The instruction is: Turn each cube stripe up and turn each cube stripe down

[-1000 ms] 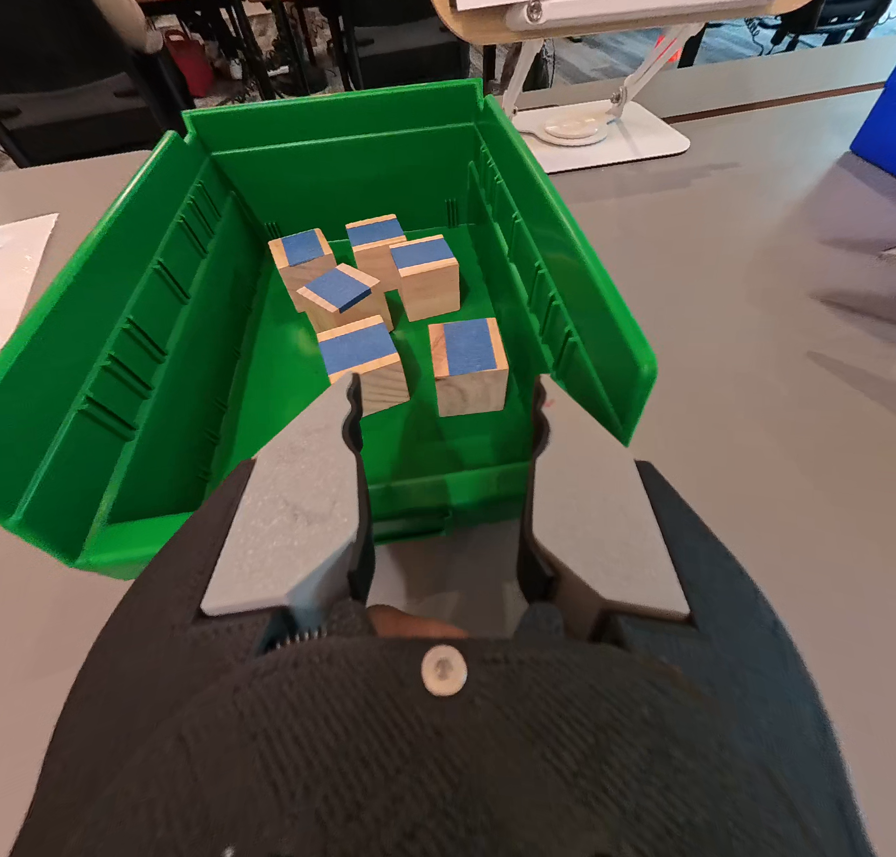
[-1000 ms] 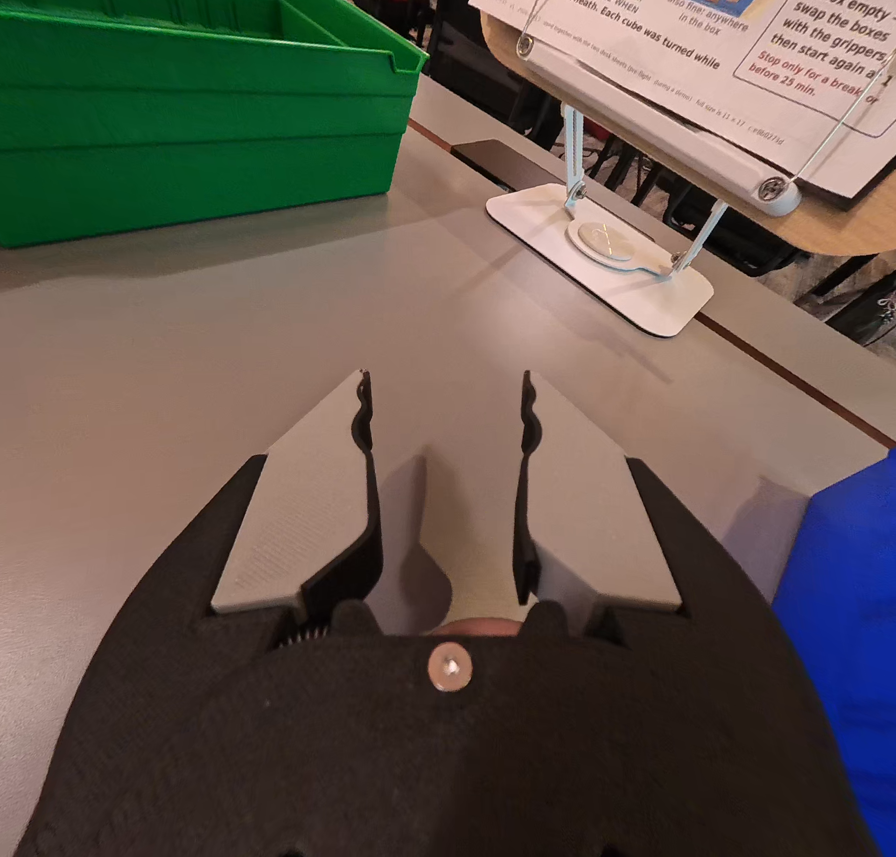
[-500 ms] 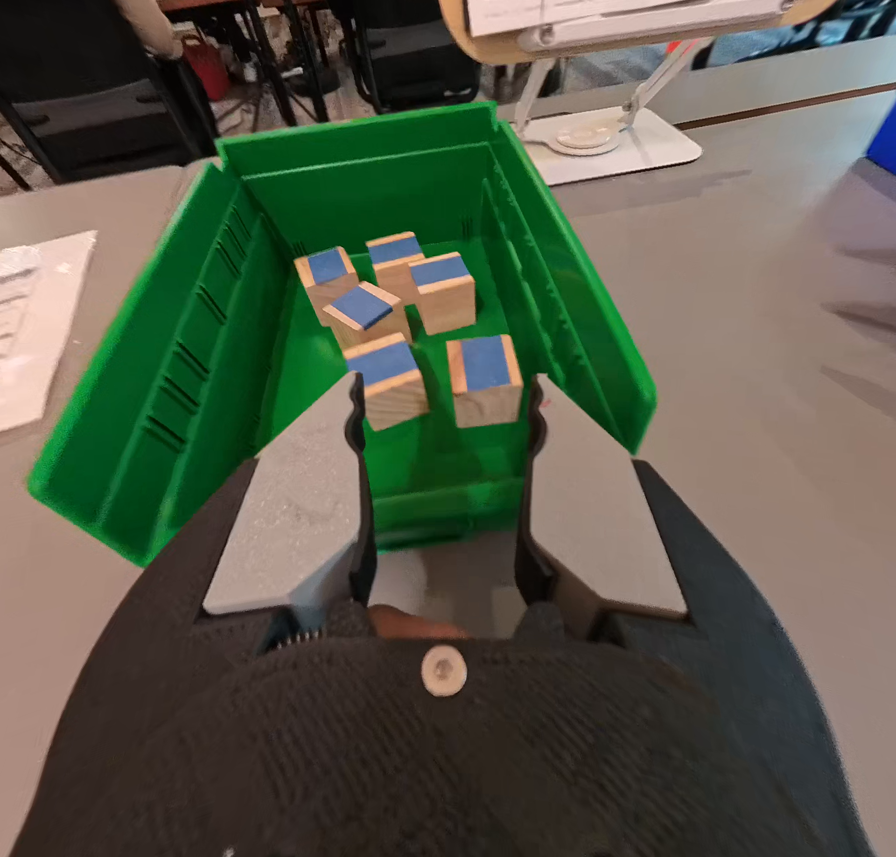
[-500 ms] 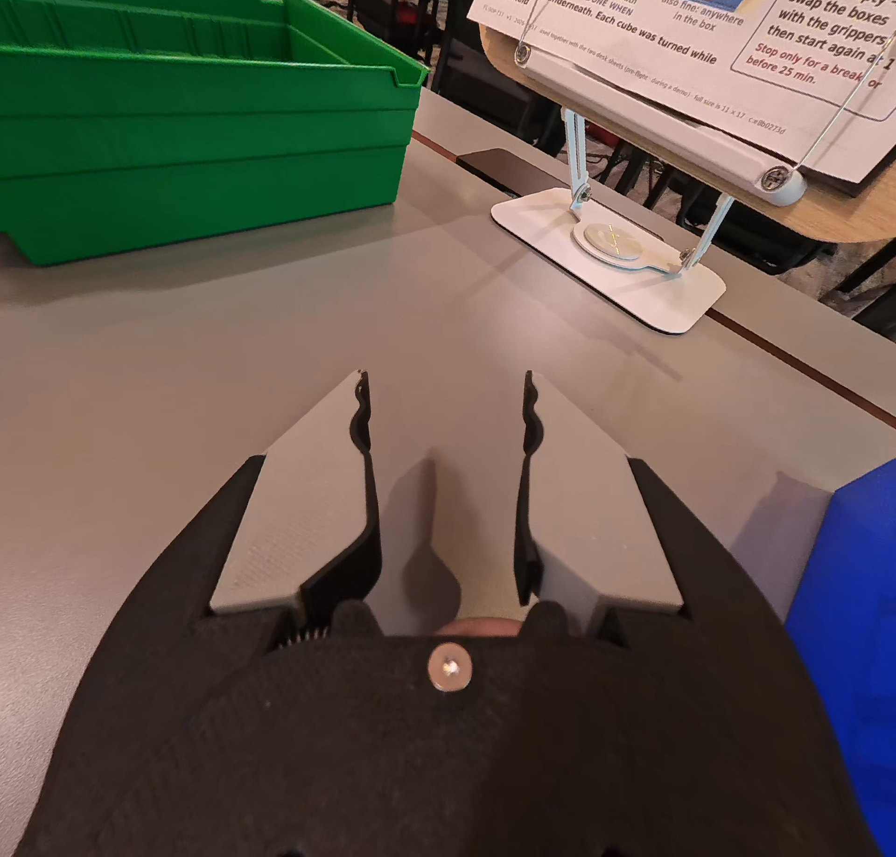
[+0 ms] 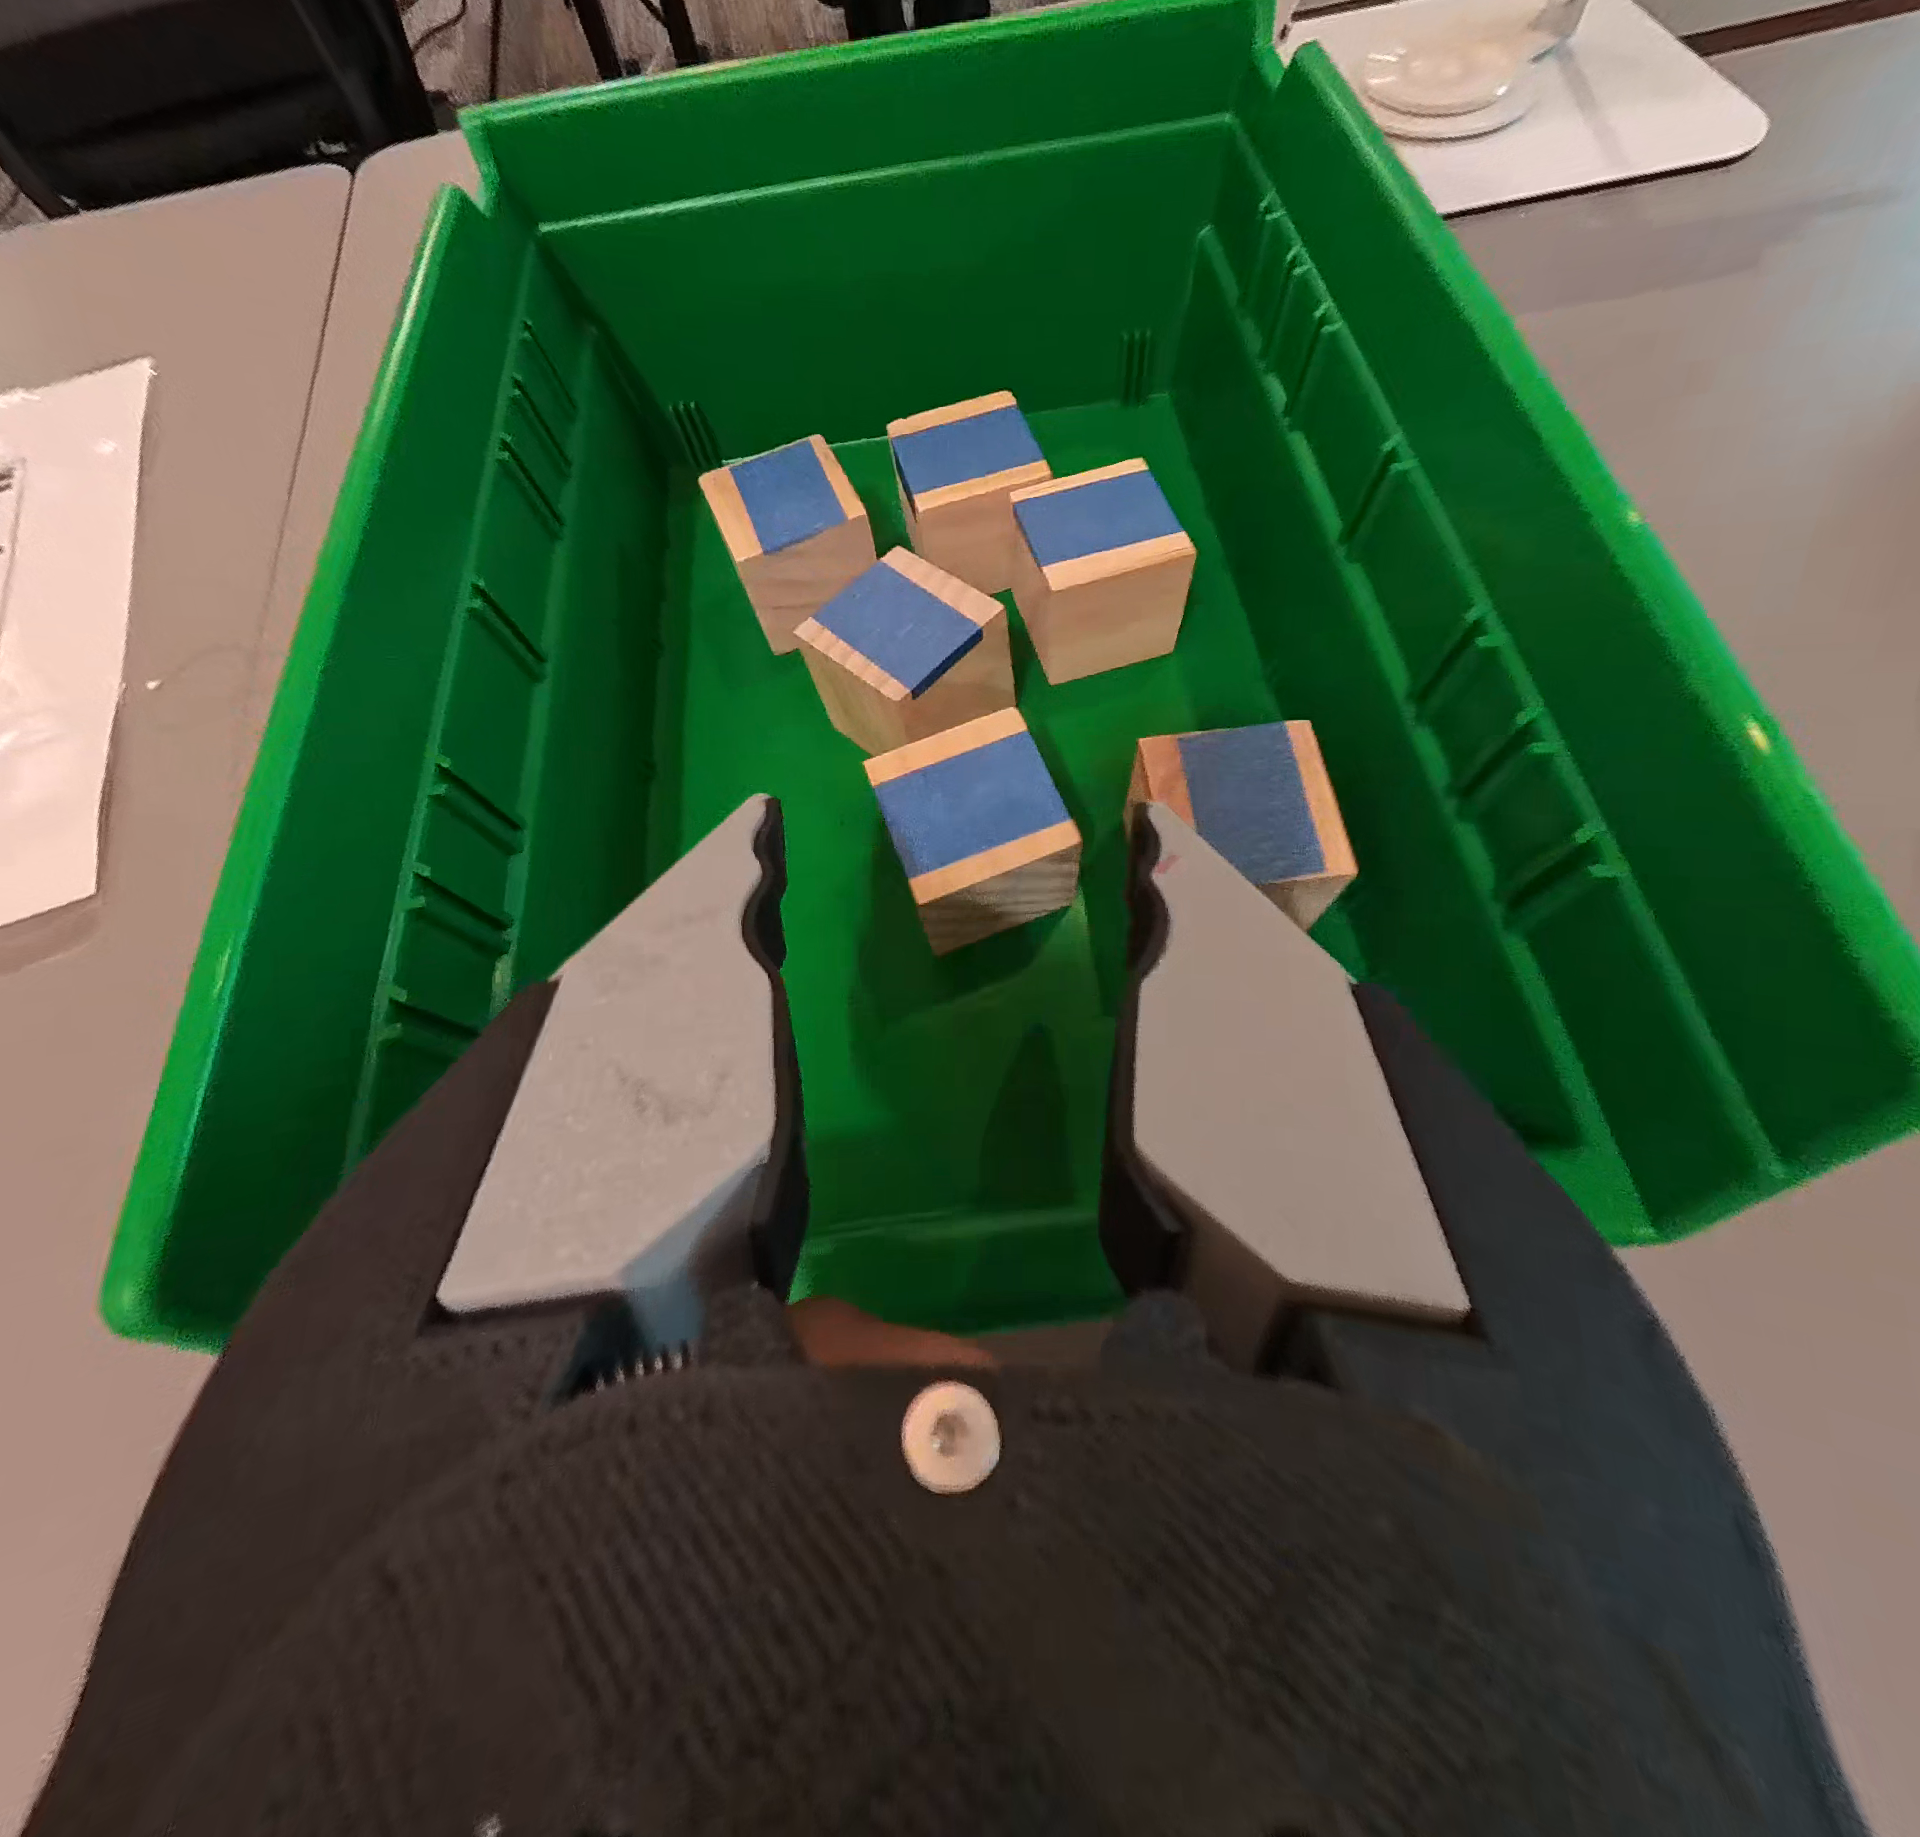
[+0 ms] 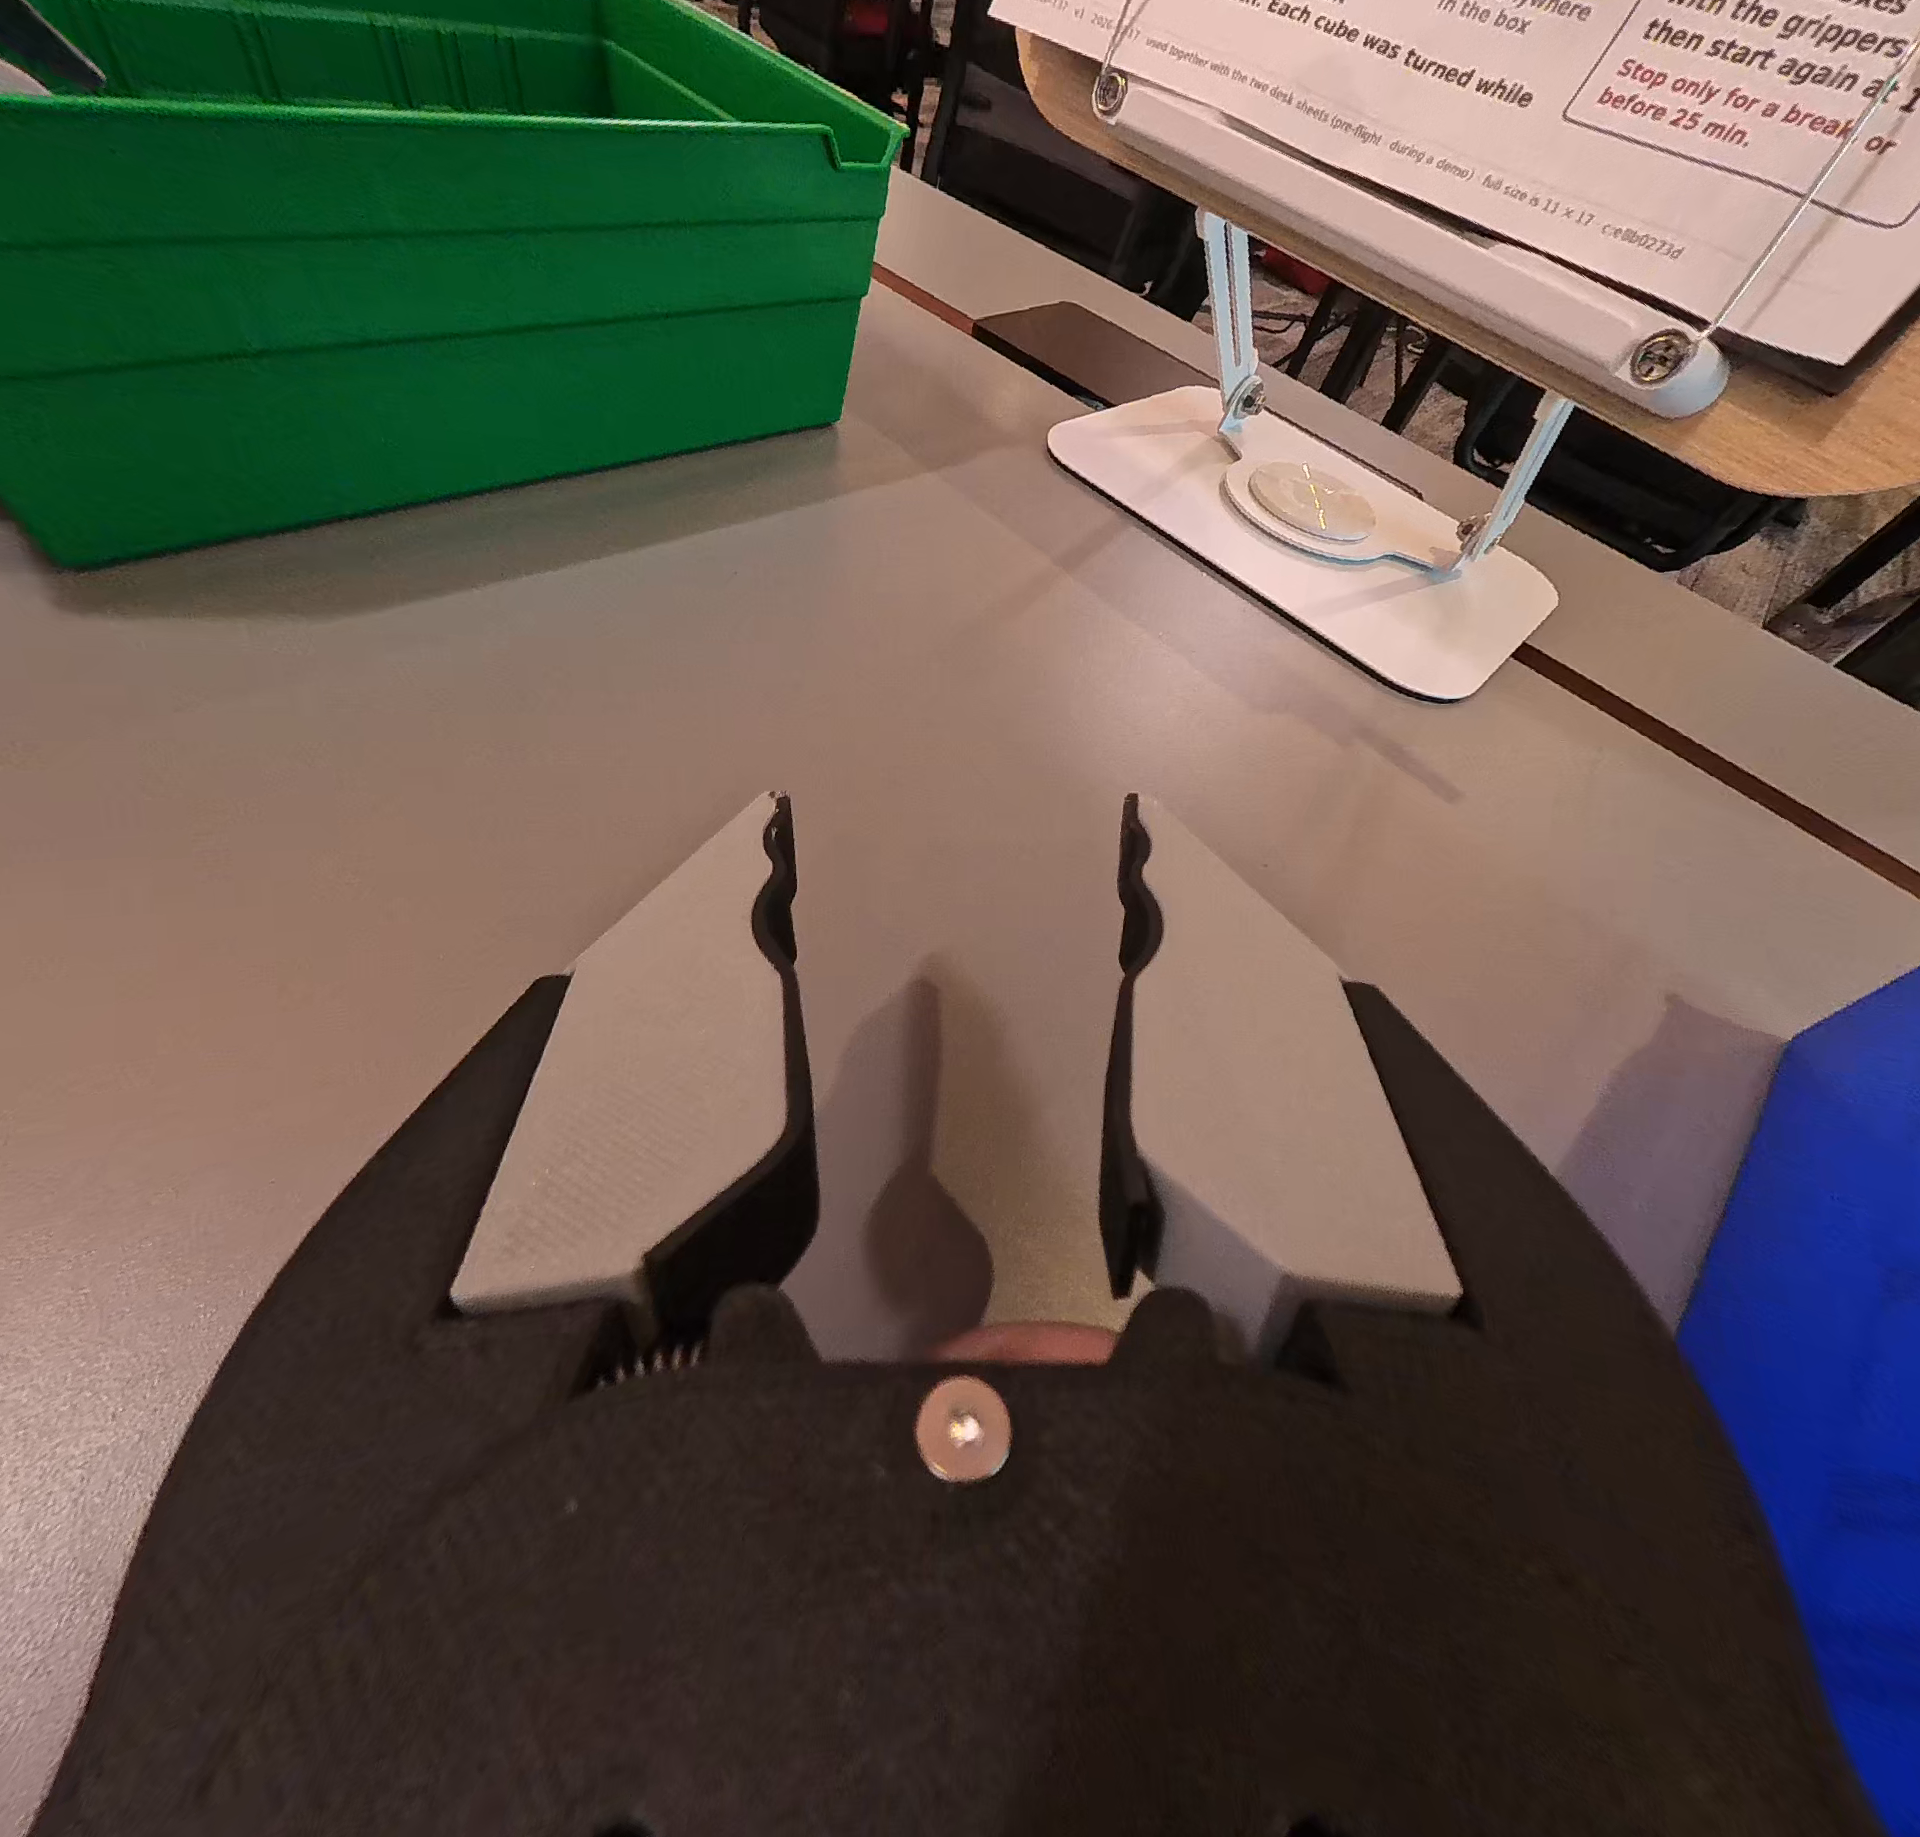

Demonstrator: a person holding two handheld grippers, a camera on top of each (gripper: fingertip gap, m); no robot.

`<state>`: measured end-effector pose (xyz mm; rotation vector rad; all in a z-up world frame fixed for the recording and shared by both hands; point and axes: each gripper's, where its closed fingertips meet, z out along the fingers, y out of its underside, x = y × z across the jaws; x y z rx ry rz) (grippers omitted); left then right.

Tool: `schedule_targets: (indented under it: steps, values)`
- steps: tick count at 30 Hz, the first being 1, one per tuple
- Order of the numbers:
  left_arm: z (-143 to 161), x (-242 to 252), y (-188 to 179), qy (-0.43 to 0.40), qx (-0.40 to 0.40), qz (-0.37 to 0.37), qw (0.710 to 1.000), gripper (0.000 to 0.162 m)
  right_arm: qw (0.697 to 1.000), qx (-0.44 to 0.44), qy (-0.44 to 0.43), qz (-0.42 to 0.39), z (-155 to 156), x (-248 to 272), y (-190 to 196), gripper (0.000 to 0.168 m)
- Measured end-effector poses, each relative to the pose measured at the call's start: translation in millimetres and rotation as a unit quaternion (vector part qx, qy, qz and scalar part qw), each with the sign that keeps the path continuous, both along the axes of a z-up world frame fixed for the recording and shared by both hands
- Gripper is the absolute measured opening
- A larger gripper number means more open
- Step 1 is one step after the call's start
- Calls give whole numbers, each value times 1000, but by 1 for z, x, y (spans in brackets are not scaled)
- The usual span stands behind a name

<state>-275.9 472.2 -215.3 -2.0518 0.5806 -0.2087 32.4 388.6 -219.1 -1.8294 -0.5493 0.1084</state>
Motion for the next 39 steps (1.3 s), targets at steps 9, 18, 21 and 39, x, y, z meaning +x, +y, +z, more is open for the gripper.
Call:
schedule_targets:
  steps: [9, 18, 21, 39]
  values:
    - [3, -8, 13, 10, -21, 14, 1000, 66, 1000, 1, -7, 2, 0, -1, -1, 59]
    - [-19, -3, 27, 30, -63, 19, 997, 67, 1000, 1, -8, 5, -1, -3, -1, 59]
    - [-21, -2, 30, 24, -78, 34, 996, 66, 1000, 0, -8, 6, -1, -3, -1, 59]
    - [-37, 13, 25, 44, -153, 16, 987, 47, 1000, 0, -11, 9, -1, -7, -3, 58]
